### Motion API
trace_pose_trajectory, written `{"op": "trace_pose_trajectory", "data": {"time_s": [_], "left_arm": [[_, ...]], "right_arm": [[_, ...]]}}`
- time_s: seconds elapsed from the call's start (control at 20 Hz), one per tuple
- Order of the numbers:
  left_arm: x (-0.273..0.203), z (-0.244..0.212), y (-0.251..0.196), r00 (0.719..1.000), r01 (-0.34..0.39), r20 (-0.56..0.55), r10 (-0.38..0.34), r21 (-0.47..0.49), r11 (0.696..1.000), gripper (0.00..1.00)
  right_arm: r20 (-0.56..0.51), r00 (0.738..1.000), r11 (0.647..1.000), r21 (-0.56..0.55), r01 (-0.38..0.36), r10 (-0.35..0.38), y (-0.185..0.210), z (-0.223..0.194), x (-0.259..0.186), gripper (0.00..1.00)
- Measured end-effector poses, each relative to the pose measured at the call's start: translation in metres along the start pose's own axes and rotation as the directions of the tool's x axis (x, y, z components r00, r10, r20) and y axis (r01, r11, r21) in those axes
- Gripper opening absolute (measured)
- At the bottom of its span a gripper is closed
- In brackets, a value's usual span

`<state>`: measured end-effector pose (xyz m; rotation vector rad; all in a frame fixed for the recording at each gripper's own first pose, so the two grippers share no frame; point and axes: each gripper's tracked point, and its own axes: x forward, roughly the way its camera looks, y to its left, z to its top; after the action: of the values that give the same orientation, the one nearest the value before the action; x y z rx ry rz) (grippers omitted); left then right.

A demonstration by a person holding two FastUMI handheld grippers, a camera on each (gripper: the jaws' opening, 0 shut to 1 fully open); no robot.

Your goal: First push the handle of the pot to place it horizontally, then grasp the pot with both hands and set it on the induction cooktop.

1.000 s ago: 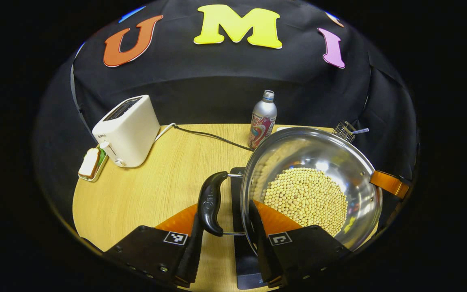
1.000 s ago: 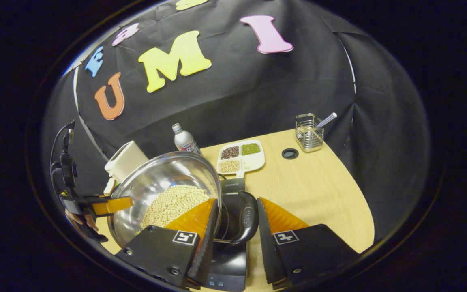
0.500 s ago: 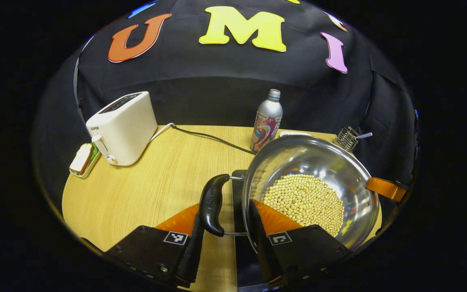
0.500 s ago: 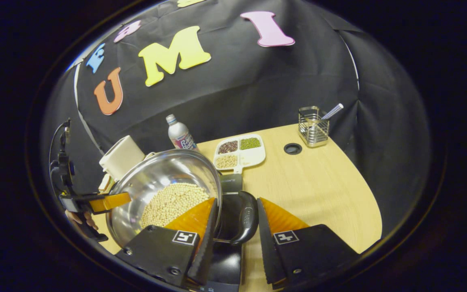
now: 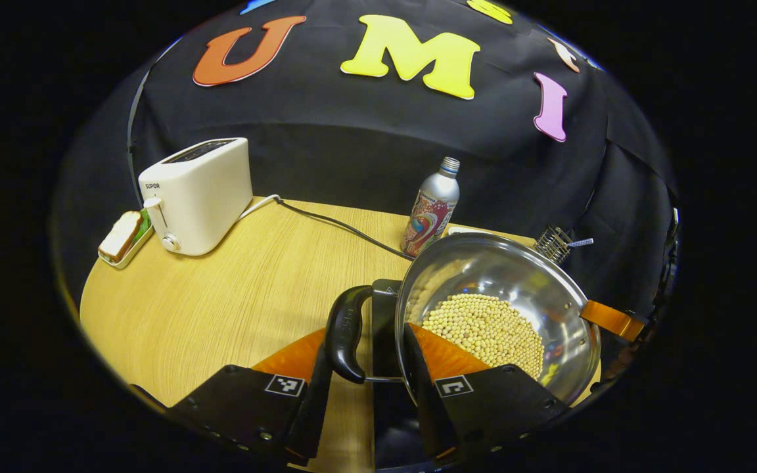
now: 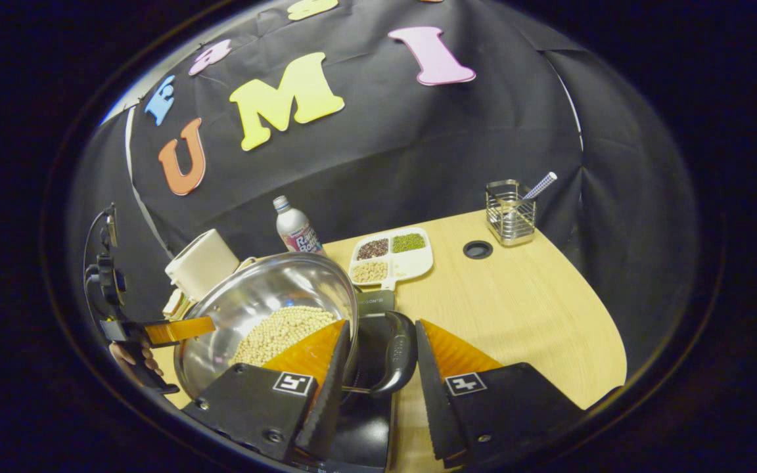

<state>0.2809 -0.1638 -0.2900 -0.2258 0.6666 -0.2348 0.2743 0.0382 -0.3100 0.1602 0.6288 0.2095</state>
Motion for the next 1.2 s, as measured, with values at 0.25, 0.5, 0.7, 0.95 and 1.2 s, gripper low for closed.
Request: {"op": "trace_pose_trajectory", "data": {"time_s": [0.25, 0.5, 0.7, 0.95, 1.2], "left_arm": [[-0.007, 0.012, 0.017, 0.993, -0.089, 0.079, 0.082, 0.088, 0.992, 0.83], [-0.049, 0.029, 0.014, 0.98, -0.112, 0.173, 0.099, 0.067, 0.991, 0.96], [-0.099, 0.044, 0.011, 0.954, -0.135, 0.279, 0.109, 0.078, 0.988, 0.96], [-0.157, 0.046, 0.003, 0.928, -0.143, 0.36, 0.098, 0.1, 0.985, 0.96], [-0.214, 0.038, -0.012, 0.908, -0.149, 0.411, 0.077, 0.145, 0.978, 0.96]], "right_arm": [[0.087, 0.993, 0.987, -0.133, 0.092, -0.081, -0.015, 0.006, -0.005, 0.87], [0.131, 0.987, 0.984, -0.142, 0.109, -0.091, -0.004, 0.005, -0.039, 0.96], [0.174, 0.98, 0.984, -0.128, 0.121, -0.097, 0.001, 0.001, -0.074, 0.96], [0.235, 0.967, 0.985, -0.115, 0.126, -0.096, 0.01, -0.001, -0.121, 0.96], [0.338, 0.935, 0.979, -0.124, 0.159, -0.109, 0.024, 0.008, -0.18, 0.94]]}}
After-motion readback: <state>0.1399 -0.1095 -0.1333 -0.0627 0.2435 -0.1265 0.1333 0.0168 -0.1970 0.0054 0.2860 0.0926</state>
